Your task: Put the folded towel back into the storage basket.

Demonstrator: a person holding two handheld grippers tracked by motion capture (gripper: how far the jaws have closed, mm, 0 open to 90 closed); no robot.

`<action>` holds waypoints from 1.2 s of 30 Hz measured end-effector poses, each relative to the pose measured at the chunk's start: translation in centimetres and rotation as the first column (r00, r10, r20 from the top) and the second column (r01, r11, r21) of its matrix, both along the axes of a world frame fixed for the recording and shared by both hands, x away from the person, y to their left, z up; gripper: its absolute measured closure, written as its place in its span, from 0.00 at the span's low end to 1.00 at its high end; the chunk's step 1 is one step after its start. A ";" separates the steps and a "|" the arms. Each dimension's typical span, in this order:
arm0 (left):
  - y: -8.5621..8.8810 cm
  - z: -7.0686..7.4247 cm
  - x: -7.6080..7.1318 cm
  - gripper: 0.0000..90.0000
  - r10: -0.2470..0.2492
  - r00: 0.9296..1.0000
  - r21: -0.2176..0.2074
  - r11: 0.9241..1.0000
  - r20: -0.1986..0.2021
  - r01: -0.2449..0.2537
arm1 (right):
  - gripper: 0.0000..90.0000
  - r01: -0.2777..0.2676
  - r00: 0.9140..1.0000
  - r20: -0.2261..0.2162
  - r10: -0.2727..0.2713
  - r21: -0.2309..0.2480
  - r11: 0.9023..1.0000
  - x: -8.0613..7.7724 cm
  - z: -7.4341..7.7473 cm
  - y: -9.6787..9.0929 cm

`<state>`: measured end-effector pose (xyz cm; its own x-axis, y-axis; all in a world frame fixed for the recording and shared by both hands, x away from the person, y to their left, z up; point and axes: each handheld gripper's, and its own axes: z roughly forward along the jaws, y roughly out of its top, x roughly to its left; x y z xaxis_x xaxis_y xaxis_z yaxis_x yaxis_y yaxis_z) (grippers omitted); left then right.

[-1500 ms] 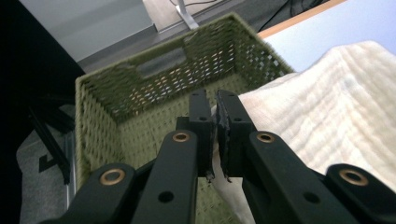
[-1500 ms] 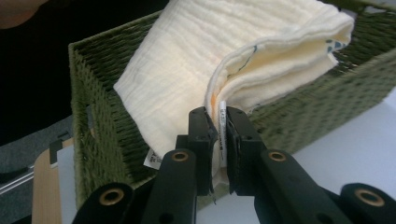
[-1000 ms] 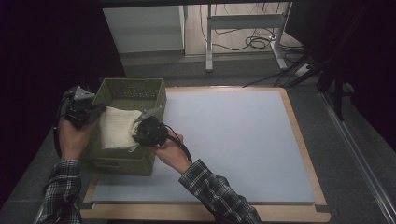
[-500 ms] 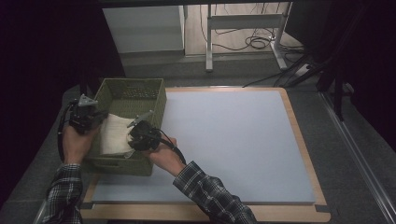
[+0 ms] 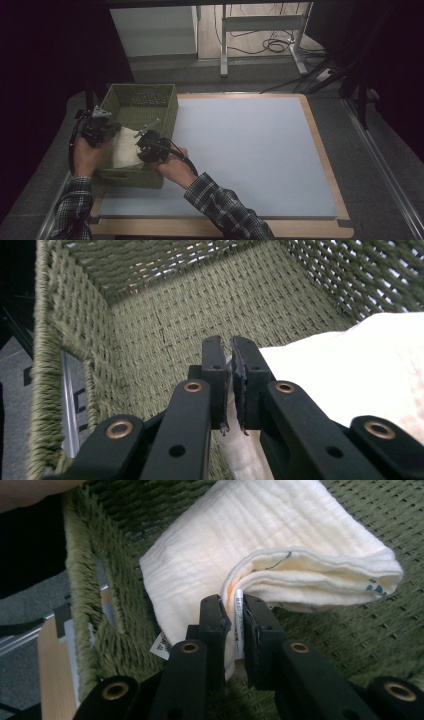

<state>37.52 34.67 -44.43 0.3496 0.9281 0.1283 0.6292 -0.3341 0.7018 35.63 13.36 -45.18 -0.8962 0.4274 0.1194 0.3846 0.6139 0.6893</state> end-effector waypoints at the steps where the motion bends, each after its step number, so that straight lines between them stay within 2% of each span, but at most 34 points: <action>1: -0.1 -0.2 0.1 0.94 0.000 1.000 0.002 1.000 -0.003 0.000 | 0.88 0.000 1.000 -0.002 0.000 -0.002 1.000 0.0 0.0 0.0; 5: -0.5 -0.6 0.5 0.94 0.001 1.000 0.024 1.000 -0.021 0.000 | 0.83 0.002 1.000 -0.012 -0.002 -0.013 1.000 0.2 -0.2 -0.2; 7: -0.6 -0.7 0.7 0.82 0.014 1.000 0.039 0.999 -0.024 -0.013 | 0.80 -0.005 1.000 -0.020 0.005 -0.003 1.000 0.2 -0.3 -0.3; 8: -0.7 -0.8 0.7 0.82 0.027 1.000 0.044 0.999 -0.012 -0.026 | 0.76 -0.006 1.000 -0.020 0.006 0.002 1.000 0.2 -0.2 -0.3; 9: -0.7 -0.7 0.7 0.78 0.030 1.000 0.040 0.999 -0.007 -0.030 | 0.72 -0.002 1.000 -0.006 0.002 0.005 1.000 0.1 -0.1 -0.3; 11: -0.6 -0.6 0.7 0.74 0.035 0.999 0.033 0.999 0.002 -0.035 | 0.71 0.000 1.000 0.014 0.000 0.012 1.000 0.1 0.1 -0.3; 17: -0.6 -0.3 0.5 0.65 0.042 0.999 0.007 0.999 0.012 -0.042 | 0.66 0.008 0.999 0.033 -0.010 0.045 0.999 0.3 1.0 -1.0; 28: -1.0 0.2 0.7 0.44 0.050 0.999 -0.045 0.998 0.017 -0.049 | 0.46 -0.010 0.996 0.084 0.006 0.054 0.998 0.5 1.5 -2.0; 32: -1.2 0.3 0.8 0.36 0.045 0.999 -0.096 0.994 0.001 -0.045 | 0.39 -0.025 0.994 0.112 0.018 0.062 0.998 0.4 1.8 -2.3; 36: -1.6 0.3 0.9 0.29 0.040 0.999 -0.109 0.993 -0.004 -0.041 | 0.33 -0.044 0.989 0.141 0.035 0.057 0.997 0.3 2.1 -2.8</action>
